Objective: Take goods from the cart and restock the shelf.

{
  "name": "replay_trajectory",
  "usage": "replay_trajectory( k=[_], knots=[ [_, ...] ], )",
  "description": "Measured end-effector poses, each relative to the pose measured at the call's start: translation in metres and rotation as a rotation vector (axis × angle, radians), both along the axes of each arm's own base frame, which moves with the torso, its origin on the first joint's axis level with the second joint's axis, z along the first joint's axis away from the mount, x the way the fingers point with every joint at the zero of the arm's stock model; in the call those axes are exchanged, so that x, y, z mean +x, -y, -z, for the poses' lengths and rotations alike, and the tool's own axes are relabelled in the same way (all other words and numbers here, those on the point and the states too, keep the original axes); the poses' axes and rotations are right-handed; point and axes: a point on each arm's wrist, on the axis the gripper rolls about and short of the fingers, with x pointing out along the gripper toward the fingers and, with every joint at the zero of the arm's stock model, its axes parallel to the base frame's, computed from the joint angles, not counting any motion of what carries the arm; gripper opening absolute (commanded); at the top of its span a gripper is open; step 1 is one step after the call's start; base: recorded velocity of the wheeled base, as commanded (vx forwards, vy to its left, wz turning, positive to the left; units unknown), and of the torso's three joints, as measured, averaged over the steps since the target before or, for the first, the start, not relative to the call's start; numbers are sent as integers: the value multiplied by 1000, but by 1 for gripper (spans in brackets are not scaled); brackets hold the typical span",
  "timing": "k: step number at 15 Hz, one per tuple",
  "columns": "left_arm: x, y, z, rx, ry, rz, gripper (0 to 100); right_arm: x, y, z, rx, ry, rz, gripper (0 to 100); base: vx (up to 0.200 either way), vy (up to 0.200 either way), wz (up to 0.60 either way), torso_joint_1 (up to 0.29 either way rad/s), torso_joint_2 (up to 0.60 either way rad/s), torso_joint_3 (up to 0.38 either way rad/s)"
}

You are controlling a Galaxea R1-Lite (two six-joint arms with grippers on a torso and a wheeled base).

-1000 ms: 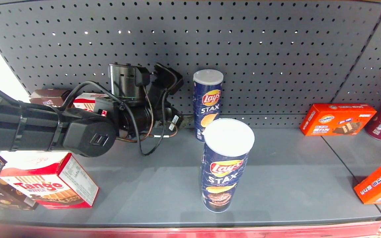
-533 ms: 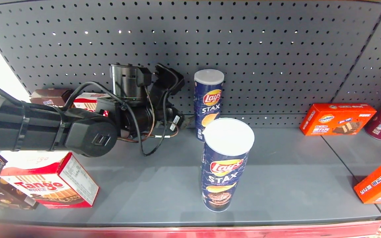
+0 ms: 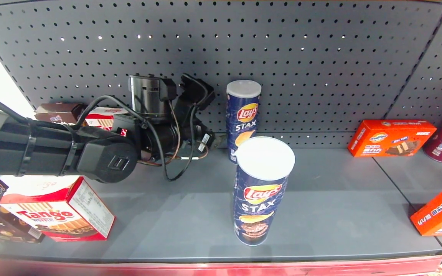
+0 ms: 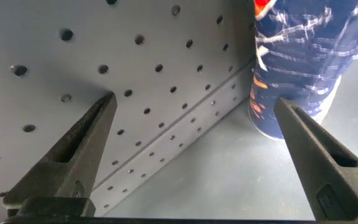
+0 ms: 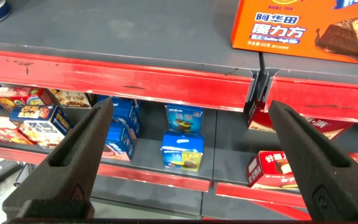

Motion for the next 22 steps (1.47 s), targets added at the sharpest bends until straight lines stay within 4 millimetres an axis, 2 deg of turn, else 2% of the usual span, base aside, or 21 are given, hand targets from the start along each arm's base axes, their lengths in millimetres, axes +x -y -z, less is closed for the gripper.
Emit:
replay_trajectory(
  k=[3, 5, 9, 11, 18, 20, 22],
  knots=[
    [-8, -8, -16, -32, 31, -12, 100, 0, 0, 0, 0, 0, 0, 100, 0, 0, 0, 0, 0, 0],
    [-25, -17, -34, -70, 53, -15, 100, 0, 0, 0, 0, 0, 0, 100, 0, 0, 0, 0, 0, 0],
    [-86, -37, -69, -184, 103, -17, 100, 0, 0, 0, 0, 0, 1, 100, 0, 0, 0, 0, 0, 0],
    [-121, -52, -75, -219, 121, 5, 100, 0, 0, 0, 0, 0, 1, 100, 0, 0, 0, 0, 0, 0],
    [-255, -130, -63, -293, 193, 9, 100, 0, 0, 0, 0, 0, 0, 100, 0, 0, 0, 0, 0, 0],
    [-288, -155, -44, -309, 207, -77, 100, 0, 0, 0, 0, 0, 0, 100, 0, 0, 0, 0, 0, 0],
    [-309, -170, -13, -303, 214, -180, 100, 0, 0, 0, 0, 0, 1, 100, 0, 0, 0, 0, 0, 0]
  ],
)
